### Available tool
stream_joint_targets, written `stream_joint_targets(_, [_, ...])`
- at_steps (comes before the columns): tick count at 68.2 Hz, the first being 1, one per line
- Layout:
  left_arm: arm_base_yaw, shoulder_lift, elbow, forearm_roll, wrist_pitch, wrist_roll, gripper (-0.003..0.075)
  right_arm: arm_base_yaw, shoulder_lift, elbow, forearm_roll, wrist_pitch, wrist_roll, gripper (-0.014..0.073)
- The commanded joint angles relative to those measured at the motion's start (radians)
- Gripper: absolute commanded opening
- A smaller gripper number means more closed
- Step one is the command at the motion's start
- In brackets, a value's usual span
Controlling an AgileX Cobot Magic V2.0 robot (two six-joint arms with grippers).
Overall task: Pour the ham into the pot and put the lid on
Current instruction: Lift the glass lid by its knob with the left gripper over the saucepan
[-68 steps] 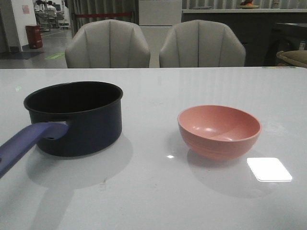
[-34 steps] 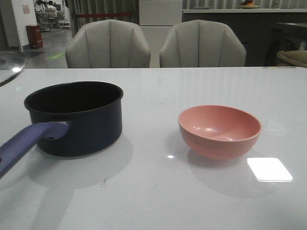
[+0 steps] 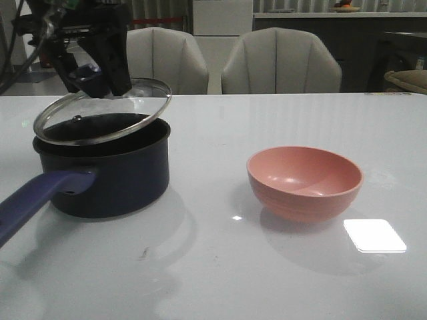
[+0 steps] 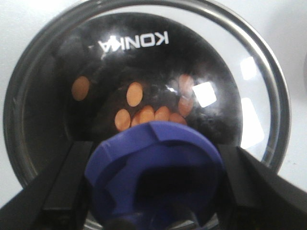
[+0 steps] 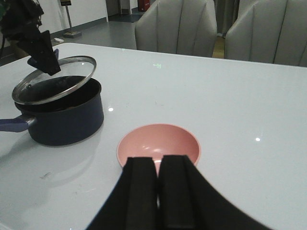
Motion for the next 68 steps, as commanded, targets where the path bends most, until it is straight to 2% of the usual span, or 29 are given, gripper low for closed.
stream_joint_targets(1, [-0.008, -0.02, -0.083, 0.0, 0.001, -0.001, 0.0239, -0.002, 0.011, -0.029, 0.003, -0.081, -0.012, 0.0162])
stream_joint_targets(16, [-0.008, 0.02, -0.113, 0.038, 0.058, -0.001, 0.0239, -0.002, 0.011, -0.029, 0.003, -0.081, -0.012, 0.0162])
stream_joint_targets(44, [-0.008, 0.069, -0.114, 0.05, 0.06, -0.001, 0.0256, -0.002, 0.011, -0.029, 0.003, -0.081, -0.012, 0.0162])
stream_joint_targets(52, [-0.008, 0.08, -0.114, 0.048, 0.058, -0.001, 0.0334, -0.002, 0.011, -0.029, 0.003, -0.081, -0.012, 0.0162])
stream_joint_targets(61, [-0.008, 0.08, -0.114, 0.048, 0.054, -0.001, 0.0483, -0.002, 0.011, -0.029, 0.003, -0.081, -0.012, 0.0162])
stream_joint_targets(68, [-0.008, 0.08, -0.114, 0.049, 0.044, -0.001, 0.0569, -0.002, 0.011, -0.029, 0.003, -0.081, -0.012, 0.0162])
